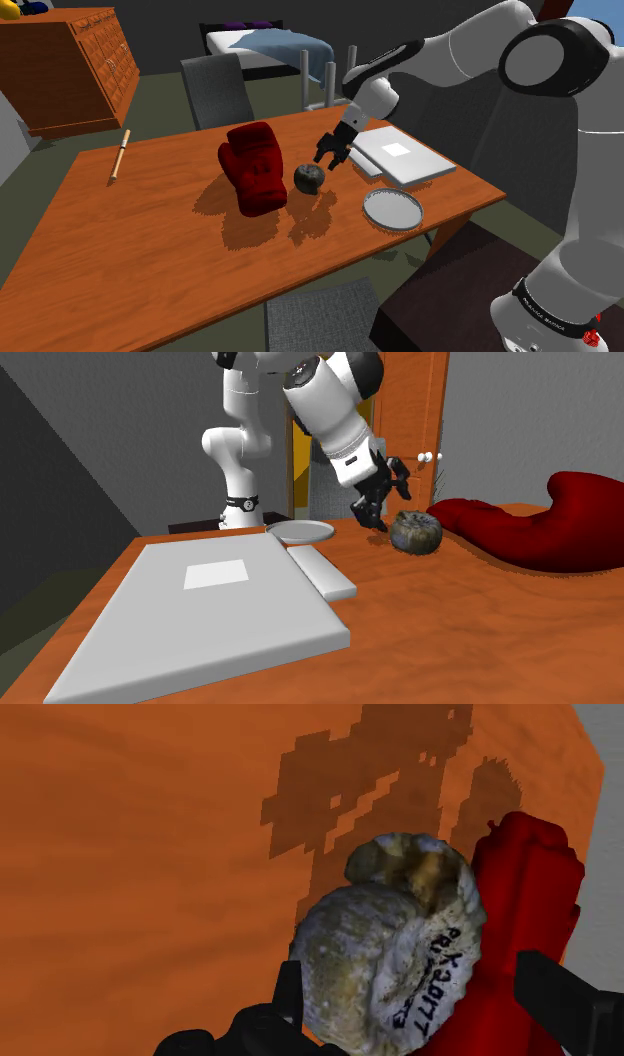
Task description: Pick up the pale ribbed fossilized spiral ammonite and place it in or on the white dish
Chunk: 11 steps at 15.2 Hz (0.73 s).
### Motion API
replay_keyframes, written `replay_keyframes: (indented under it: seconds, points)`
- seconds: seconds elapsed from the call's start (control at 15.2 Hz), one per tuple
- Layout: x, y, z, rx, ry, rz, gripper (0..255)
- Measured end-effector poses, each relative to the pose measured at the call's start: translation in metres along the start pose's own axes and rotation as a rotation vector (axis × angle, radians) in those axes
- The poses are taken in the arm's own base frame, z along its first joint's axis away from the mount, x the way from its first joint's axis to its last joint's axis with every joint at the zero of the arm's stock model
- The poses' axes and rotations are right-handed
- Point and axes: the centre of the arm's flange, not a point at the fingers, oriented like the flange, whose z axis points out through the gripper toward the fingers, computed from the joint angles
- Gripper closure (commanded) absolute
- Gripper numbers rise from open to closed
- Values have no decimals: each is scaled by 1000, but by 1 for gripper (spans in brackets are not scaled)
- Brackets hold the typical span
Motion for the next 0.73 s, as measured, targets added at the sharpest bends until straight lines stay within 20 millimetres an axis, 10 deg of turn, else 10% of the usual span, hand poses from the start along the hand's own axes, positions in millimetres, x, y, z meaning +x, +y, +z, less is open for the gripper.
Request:
replay_keyframes:
  seconds: [0.26,0.73]
  points:
    - [13,55,-3,166,128,-107,0]
    - [17,54,30,185,145,-122,0]
